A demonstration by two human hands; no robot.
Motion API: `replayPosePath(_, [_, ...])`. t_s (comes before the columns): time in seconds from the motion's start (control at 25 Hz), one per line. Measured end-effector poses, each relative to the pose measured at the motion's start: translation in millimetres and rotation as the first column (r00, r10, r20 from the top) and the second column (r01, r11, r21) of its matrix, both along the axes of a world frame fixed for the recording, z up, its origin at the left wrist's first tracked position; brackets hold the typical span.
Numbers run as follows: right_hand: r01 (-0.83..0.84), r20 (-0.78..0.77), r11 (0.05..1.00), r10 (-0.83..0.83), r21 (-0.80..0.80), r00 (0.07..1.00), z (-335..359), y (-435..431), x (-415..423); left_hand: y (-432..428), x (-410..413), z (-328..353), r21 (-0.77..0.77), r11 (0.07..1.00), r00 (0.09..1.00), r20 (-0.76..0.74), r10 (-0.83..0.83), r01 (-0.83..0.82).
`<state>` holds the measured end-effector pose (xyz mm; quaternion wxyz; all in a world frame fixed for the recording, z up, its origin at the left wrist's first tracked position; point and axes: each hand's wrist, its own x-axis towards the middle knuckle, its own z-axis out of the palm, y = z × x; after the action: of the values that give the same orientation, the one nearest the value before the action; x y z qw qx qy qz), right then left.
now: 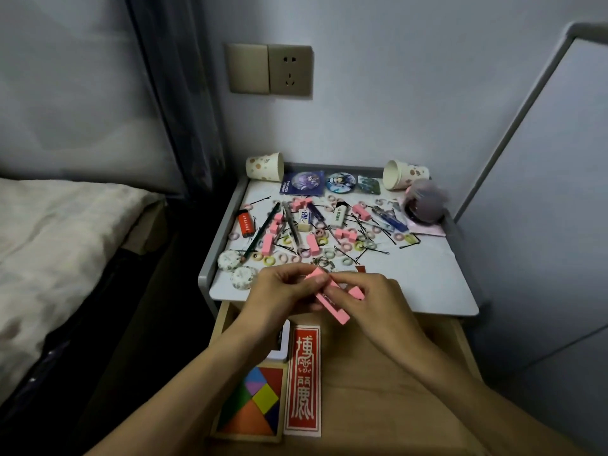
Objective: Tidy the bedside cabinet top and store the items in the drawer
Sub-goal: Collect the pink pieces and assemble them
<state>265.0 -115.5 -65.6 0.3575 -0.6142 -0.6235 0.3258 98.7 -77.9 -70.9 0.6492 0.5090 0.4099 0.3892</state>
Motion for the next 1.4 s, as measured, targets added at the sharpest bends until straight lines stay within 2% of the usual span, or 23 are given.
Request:
replayPosePath(0.08, [-0.011,-0.241,0.986,-0.030,-0.168,0.970,-1,2,5,3,1,1,-0.035,0.999,1.000,0.013,0.019,-0.018])
replayPosePath(0.16, [-0.032,-0.398,0.955,-0.093,-0.296,0.913,-1,0,10,5,1,1,-0.083,0.995,0.998,0.025,0.050,-0.047])
replayPosePath(0.32, [-0.063,-0.474,0.890,-0.179,-0.451,0.862,-3,0,22,6,3,-3,-0.100,0.991,0.996,-0.039,0.082,-0.086])
replayPosePath(0.44, [-0.086,-0.543,0.866,-0.229,-0.493,0.808,-3,-1,25,6,3,-5,-0.115,0.988,0.994,-0.044,0.102,-0.106])
replayPosePath(0.56, [-0.012,-0.499,0.891,-0.244,-0.455,0.832,-2,-3,25,4,5,-7,-0.159,0.978,0.991,-0.031,0.130,-0.133])
replayPosePath(0.72, [0.051,-0.442,0.947,-0.195,-0.317,0.875,0,-5,22,4,7,-7,-0.171,0.977,0.992,0.002,0.130,-0.127])
replayPosePath(1.04, [0.138,-0.286,0.970,-0.192,-0.198,0.939,-4,-5,17,6,5,-8,-0.227,0.968,0.990,0.057,0.128,-0.112])
replayPosePath(1.28, [0.100,-0.204,0.981,-0.134,-0.166,0.970,-2,-7,19,11,-5,0,-0.055,0.995,0.992,-0.107,0.072,-0.078])
replayPosePath(1.4, [0.073,-0.195,0.985,-0.104,-0.157,0.975,-1,-9,20,12,-8,1,-0.030,0.999,0.987,-0.161,0.021,-0.026])
